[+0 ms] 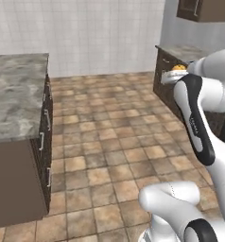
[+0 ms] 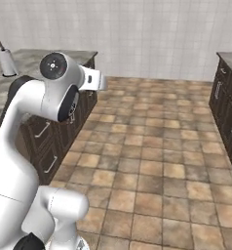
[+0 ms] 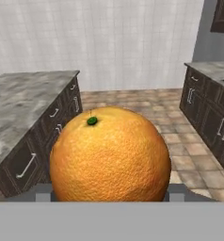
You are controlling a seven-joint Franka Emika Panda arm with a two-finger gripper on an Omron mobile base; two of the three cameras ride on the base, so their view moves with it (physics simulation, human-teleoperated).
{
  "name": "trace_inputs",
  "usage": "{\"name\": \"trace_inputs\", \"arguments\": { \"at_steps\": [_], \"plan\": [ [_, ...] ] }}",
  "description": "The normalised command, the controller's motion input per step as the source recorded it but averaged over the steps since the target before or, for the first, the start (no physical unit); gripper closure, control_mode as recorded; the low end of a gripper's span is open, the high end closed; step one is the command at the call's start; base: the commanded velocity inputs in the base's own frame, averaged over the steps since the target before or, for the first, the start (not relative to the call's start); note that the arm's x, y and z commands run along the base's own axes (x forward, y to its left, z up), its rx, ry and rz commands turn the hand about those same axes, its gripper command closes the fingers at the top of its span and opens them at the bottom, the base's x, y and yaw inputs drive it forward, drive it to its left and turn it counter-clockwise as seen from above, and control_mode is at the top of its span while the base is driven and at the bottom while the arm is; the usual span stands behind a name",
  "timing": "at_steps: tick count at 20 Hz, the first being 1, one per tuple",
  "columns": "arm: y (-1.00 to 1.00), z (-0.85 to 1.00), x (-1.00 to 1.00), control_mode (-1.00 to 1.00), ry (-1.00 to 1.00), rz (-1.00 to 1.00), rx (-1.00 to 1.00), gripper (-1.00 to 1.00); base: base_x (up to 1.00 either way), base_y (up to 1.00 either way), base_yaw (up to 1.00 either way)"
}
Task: Retrieve the orange and peach from the fridge and place them into the bowl on the dining table.
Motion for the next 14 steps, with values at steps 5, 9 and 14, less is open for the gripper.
{"name": "trace_inputs", "arguments": {
  "at_steps": [5, 9, 14],
  "plan": [
    [0.0, 0.0, 0.0, 1.0, 0.0, 0.0, 0.0, 1.0, 0.0, 0.17, 0.36],
    [0.0, 0.0, 0.0, 1.0, 0.0, 0.0, 0.0, 1.0, 0.15, 0.59, 0.2],
    [0.0, 0.0, 0.0, 1.0, 0.0, 0.0, 0.0, 1.0, 0.4, 0.93, 0.09]
  ]
}}
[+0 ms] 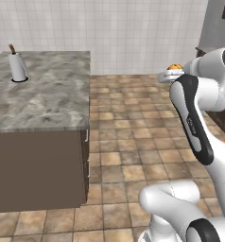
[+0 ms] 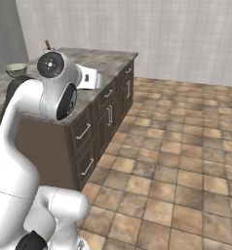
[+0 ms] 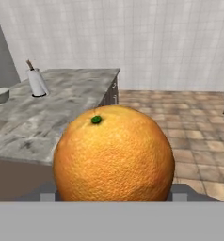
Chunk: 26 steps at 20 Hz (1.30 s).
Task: Retrieve the orange and peach from the fridge and place them into the bowl on the dining table.
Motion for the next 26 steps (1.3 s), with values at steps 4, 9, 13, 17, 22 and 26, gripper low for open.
{"name": "trace_inputs", "arguments": {
  "at_steps": [4, 9, 13, 17, 22, 26],
  "plan": [
    [0.0, 0.0, 0.0, 1.0, 0.0, 0.0, 0.0, 1.0, 0.41, 1.0, 0.03],
    [0.0, 0.0, 0.0, 1.0, 0.0, 0.0, 0.0, 1.0, 0.32, 1.0, 0.0],
    [0.0, 0.0, 0.0, 1.0, 0.0, 0.0, 0.0, 1.0, 0.22, 1.0, 0.0],
    [0.0, 0.0, 0.0, 1.0, 0.0, 0.0, 0.0, 1.0, 0.11, 1.0, 0.0],
    [0.0, 0.0, 0.0, 1.0, 0.0, 0.0, 0.0, 1.0, 0.03, 1.0, 0.0],
    [0.0, 0.0, 0.0, 1.0, 0.0, 0.0, 0.0, 1.0, 0.05, 1.0, 0.0]
  ]
}}
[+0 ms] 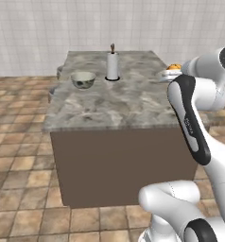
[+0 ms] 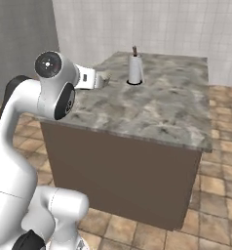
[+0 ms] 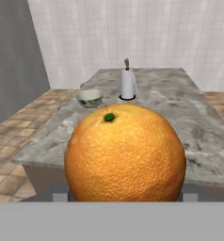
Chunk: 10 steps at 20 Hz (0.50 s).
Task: Retrieve the orange and peach from the fridge and place them into the bowl on the dining table.
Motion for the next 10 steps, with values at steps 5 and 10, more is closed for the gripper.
{"name": "trace_inputs", "arguments": {
  "at_steps": [5, 10],
  "plan": [
    [0.0, 0.0, 0.0, 1.0, 0.0, 0.0, 0.0, 1.0, 0.05, 1.0, 0.0],
    [0.0, 0.0, 0.0, 1.0, 0.0, 0.0, 0.0, 1.0, 0.13, 1.0, -0.01]
  ]
}}
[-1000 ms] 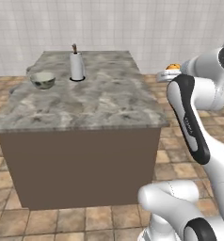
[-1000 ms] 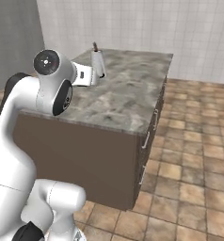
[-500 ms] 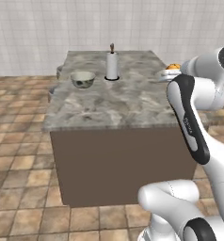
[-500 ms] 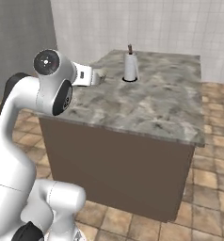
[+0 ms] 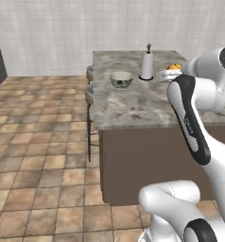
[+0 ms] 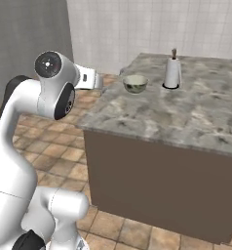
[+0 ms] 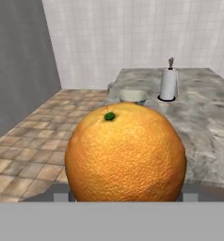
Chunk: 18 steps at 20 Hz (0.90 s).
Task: Retrieve the orange and peach from the fridge and place them into the bowl on the dining table.
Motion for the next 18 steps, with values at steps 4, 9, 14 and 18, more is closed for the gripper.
{"name": "trace_inputs", "arguments": {
  "at_steps": [4, 9, 14, 18],
  "plan": [
    [0.0, 0.0, 0.0, 1.0, 0.0, 0.0, 0.0, 1.0, 0.19, 1.0, -0.12],
    [0.0, 0.0, 0.0, 1.0, 0.0, 0.0, 0.0, 1.0, 0.05, 1.0, -0.3],
    [0.0, 0.0, 0.0, 1.0, 0.0, 0.0, 0.0, 1.0, 0.14, 0.94, -0.54],
    [0.0, 0.0, 0.0, 1.0, 0.0, 0.0, 0.0, 1.0, 0.25, 0.84, -0.58]
  ]
}}
